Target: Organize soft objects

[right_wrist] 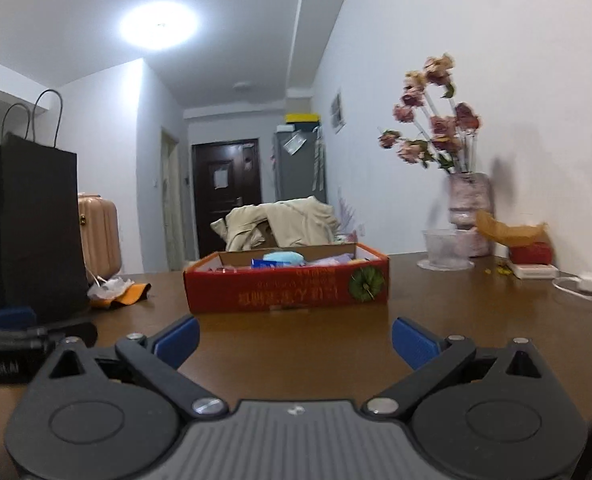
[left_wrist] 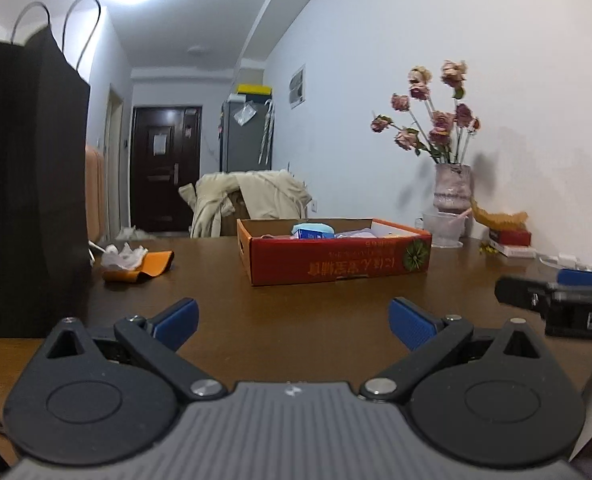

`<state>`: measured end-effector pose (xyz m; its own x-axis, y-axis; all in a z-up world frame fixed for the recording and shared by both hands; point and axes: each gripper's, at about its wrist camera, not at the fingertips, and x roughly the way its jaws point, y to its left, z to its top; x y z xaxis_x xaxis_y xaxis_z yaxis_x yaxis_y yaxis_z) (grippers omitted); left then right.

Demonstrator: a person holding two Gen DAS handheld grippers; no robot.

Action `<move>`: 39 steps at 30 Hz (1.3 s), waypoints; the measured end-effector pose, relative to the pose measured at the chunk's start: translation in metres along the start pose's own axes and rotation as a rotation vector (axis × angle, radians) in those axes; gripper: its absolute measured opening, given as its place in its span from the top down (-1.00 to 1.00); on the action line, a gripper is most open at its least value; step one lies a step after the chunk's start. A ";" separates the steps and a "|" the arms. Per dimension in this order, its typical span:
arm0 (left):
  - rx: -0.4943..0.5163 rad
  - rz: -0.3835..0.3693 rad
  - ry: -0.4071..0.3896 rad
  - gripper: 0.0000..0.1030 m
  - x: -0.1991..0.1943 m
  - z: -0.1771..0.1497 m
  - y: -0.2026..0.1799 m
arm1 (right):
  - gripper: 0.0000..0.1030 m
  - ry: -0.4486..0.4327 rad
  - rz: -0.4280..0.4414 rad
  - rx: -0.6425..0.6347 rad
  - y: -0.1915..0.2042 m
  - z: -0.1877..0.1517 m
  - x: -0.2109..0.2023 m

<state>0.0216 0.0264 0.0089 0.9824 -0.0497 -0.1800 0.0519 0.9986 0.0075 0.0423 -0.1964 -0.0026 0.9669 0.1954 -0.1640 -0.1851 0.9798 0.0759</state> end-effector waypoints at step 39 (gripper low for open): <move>-0.023 0.001 -0.022 -1.00 -0.006 -0.002 0.010 | -1.00 0.044 -0.030 0.002 0.000 -0.002 0.007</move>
<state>0.0161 0.0370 0.0084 0.9861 -0.0487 -0.1588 0.0469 0.9988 -0.0154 0.0488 -0.1947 -0.0062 0.9633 0.1677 -0.2097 -0.1559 0.9851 0.0721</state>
